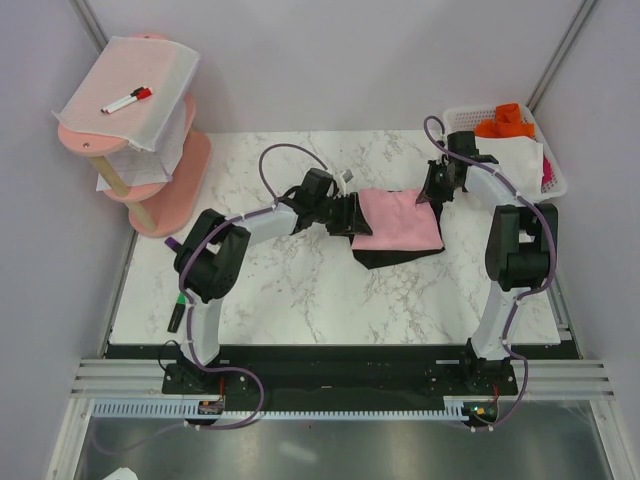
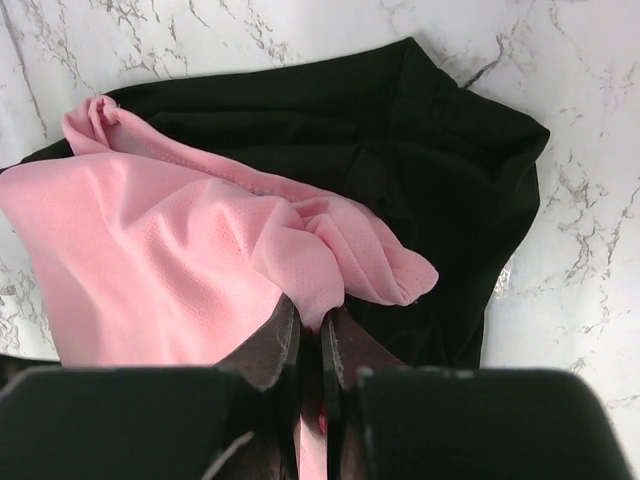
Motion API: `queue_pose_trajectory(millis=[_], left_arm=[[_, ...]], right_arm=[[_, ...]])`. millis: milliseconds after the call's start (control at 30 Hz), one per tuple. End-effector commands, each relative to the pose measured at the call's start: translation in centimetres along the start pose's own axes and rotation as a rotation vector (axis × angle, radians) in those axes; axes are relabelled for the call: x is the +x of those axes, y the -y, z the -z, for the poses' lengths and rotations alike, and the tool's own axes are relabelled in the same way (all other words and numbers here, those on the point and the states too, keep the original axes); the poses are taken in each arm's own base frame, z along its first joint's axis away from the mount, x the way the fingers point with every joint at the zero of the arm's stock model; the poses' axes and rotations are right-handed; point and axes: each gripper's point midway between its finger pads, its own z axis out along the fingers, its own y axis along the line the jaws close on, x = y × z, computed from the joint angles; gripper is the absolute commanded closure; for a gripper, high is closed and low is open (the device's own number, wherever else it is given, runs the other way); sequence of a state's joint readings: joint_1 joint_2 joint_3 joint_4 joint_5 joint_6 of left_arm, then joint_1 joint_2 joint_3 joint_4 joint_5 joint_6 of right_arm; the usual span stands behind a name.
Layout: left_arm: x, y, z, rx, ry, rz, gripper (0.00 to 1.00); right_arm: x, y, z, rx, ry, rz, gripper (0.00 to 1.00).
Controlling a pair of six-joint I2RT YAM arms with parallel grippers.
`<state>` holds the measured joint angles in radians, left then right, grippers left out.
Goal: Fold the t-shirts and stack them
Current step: Put the neatly folded tshirt into the corner of the board with the right arm
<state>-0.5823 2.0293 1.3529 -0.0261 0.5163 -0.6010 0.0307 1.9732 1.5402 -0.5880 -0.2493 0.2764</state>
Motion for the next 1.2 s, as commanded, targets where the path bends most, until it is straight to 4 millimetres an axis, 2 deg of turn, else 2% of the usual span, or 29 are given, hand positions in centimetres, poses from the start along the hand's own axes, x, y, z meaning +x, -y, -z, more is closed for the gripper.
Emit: queue_pose_trajectory(millis=[0, 33, 133, 167, 267, 400, 533, 667, 833, 1167], left_arm=[[-1.9, 3.3, -0.6, 0.09, 0.035, -0.032, 0.45], [-1.6, 3.1, -0.9, 0.083, 0.024, -0.031, 0.47], [-1.5, 3.4, -1.2, 0.09, 0.017, -0.038, 0.67], [-1.6, 3.7, -1.0, 0.096, 0.018, -0.045, 0.78], [-1.5, 4.4, -0.3, 0.096, 0.015, -0.05, 0.98], [-1.6, 5.8, 0.7, 0.107, 0.02, -0.066, 0.98], [-1.0, 6.6, 1.0, 0.112, 0.007, -0.073, 0.98], [0.4, 6.1, 0.4, 0.087, -0.016, -0.066, 0.98], [2.0, 5.0, -0.6, 0.063, -0.054, -0.048, 0.98], [3.3, 4.3, -1.2, 0.029, -0.069, -0.044, 0.98]], right_arm=[[-2.1, -1.0, 0.1, -0.026, 0.056, 0.012, 0.89], [-2.1, -0.9, 0.1, -0.025, 0.055, 0.012, 0.89], [-2.1, -0.8, 0.0, -0.022, 0.056, 0.012, 0.88], [-2.2, -0.8, 0.0, -0.02, 0.06, 0.013, 0.89], [-2.3, -0.6, -0.1, -0.011, 0.062, 0.015, 0.89], [-2.5, -0.5, -0.2, -0.005, 0.072, 0.014, 0.88], [-2.9, -0.4, -0.7, -0.007, 0.083, 0.003, 0.88], [-3.0, -0.5, -1.5, -0.023, 0.077, -0.005, 0.87], [-3.3, -1.6, -1.6, -0.085, 0.086, -0.006, 0.87], [-6.1, -4.6, 2.6, -0.19, 0.222, 0.03, 0.88]])
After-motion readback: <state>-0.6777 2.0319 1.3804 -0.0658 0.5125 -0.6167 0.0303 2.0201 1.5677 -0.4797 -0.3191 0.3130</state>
